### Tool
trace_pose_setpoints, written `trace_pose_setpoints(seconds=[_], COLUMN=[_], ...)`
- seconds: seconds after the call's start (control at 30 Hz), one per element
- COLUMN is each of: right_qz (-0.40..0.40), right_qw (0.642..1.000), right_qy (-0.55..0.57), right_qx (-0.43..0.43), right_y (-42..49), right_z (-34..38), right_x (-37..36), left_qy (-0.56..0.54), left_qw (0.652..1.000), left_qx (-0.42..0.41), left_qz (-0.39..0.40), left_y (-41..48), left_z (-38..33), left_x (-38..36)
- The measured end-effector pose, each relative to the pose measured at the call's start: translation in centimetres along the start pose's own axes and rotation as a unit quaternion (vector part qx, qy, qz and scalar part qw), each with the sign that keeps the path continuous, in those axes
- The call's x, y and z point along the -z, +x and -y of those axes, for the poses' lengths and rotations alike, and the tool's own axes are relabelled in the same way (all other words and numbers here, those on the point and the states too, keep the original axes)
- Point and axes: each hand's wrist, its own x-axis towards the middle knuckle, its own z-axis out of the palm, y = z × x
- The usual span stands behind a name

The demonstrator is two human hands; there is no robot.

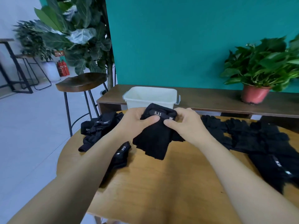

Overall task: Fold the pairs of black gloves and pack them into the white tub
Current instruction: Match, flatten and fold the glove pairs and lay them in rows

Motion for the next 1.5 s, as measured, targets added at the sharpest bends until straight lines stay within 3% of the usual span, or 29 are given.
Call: trace_pose_setpoints(seconds=[0.07, 0.23, 0.37, 0.47, 0.6, 0.73, 0.83, 0.97, 1.23, 1.5], right_qz=[0.02, 0.069, 0.089, 0.075, -0.007, 0.026, 0.078, 0.083, 0.111, 0.045], right_qw=[0.997, 0.988, 0.984, 0.987, 0.991, 0.979, 0.973, 0.971, 0.973, 0.99], right_qy=[0.079, 0.12, 0.14, 0.136, 0.134, 0.201, 0.21, 0.207, 0.139, -0.071], right_qx=[-0.012, -0.061, -0.063, -0.049, -0.027, -0.033, -0.049, -0.086, -0.146, -0.109], right_y=[-0.3, -1.1, -2.2, -3.0, -3.6, -4.1, -4.5, -4.4, -2.0, -0.3], right_z=[0.6, 1.0, 1.1, 1.2, 0.8, 0.4, -0.3, -1.8, -8.0, -13.1], right_x=[1.2, 2.6, 3.6, 4.3, 4.4, 5.2, 6.0, 6.5, 6.2, 4.3], left_qy=[-0.031, -0.026, -0.123, -0.171, -0.239, -0.296, -0.264, -0.169, -0.124, -0.055], left_qw=[0.999, 0.998, 0.99, 0.982, 0.967, 0.951, 0.961, 0.983, 0.981, 0.991], left_qx=[0.008, 0.032, 0.035, 0.032, 0.031, 0.038, 0.038, 0.046, 0.101, 0.067], left_qz=[0.017, 0.045, 0.063, 0.075, 0.084, 0.078, 0.067, 0.06, 0.109, 0.101], left_y=[-0.5, -1.7, -1.9, -2.1, -2.3, -2.1, -1.9, -1.4, 2.1, 4.6], left_z=[-1.1, -2.0, -2.4, -2.4, -2.7, -3.0, -2.9, -2.1, 1.3, 4.1], left_x=[0.0, -0.6, -1.1, -1.6, -2.6, -3.4, -3.9, -4.9, -8.1, -9.5])
